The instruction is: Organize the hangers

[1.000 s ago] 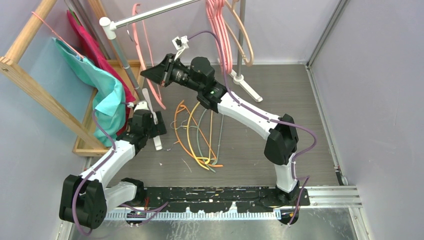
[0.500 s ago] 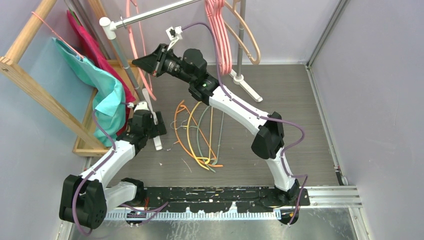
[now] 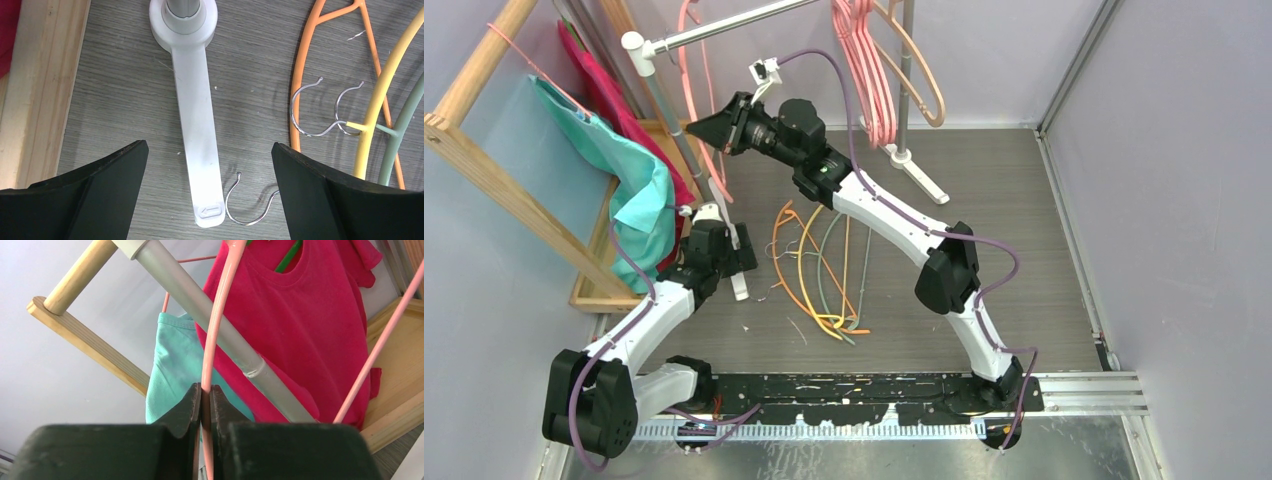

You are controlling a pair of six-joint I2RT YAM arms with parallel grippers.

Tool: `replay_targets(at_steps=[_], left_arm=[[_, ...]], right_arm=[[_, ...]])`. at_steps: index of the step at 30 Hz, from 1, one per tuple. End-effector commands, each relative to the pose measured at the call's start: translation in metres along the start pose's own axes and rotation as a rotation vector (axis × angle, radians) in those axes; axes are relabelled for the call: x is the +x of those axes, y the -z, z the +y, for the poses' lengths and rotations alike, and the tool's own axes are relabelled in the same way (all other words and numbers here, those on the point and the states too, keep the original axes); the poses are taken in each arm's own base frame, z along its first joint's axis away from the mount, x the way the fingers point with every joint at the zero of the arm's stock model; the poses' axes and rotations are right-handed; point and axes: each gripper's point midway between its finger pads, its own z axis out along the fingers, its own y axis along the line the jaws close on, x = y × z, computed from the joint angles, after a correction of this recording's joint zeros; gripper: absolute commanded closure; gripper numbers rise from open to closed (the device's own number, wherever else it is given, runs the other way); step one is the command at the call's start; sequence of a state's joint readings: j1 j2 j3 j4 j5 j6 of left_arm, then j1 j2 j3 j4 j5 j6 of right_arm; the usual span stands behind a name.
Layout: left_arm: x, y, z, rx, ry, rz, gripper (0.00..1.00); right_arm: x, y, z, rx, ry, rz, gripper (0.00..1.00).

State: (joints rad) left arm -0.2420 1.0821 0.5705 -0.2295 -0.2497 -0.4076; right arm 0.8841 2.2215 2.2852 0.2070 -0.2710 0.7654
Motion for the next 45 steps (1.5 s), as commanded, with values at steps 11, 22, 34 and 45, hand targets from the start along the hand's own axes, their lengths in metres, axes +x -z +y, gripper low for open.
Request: replay_targets(at_steps=[11, 22, 34, 45], left_arm=[[-0.011, 0.002, -0.003, 0.012, 0.006, -0.043, 0.02], [-0.011, 0.003, -0.004, 0.018, 0.003, -0.047, 0.02], [-0.011, 0.001, -0.004, 0.014, -0.003, -0.037, 0.02], [-0.011, 0.0, -0.005, 0.012, -0.005, -0.034, 0.02]], right_arm=[[-0.042, 0.053, 0.016, 0.095, 0.187, -0.136, 0.17], [-0.006, 0.153, -0.031, 0.338, 0.365, -0.058, 0.04], [0.144, 0.286, -0.129, 0.695, 0.423, 0.405, 0.16], [0.236, 0.293, -0.126, 0.645, 0.458, 0.664, 0.35]])
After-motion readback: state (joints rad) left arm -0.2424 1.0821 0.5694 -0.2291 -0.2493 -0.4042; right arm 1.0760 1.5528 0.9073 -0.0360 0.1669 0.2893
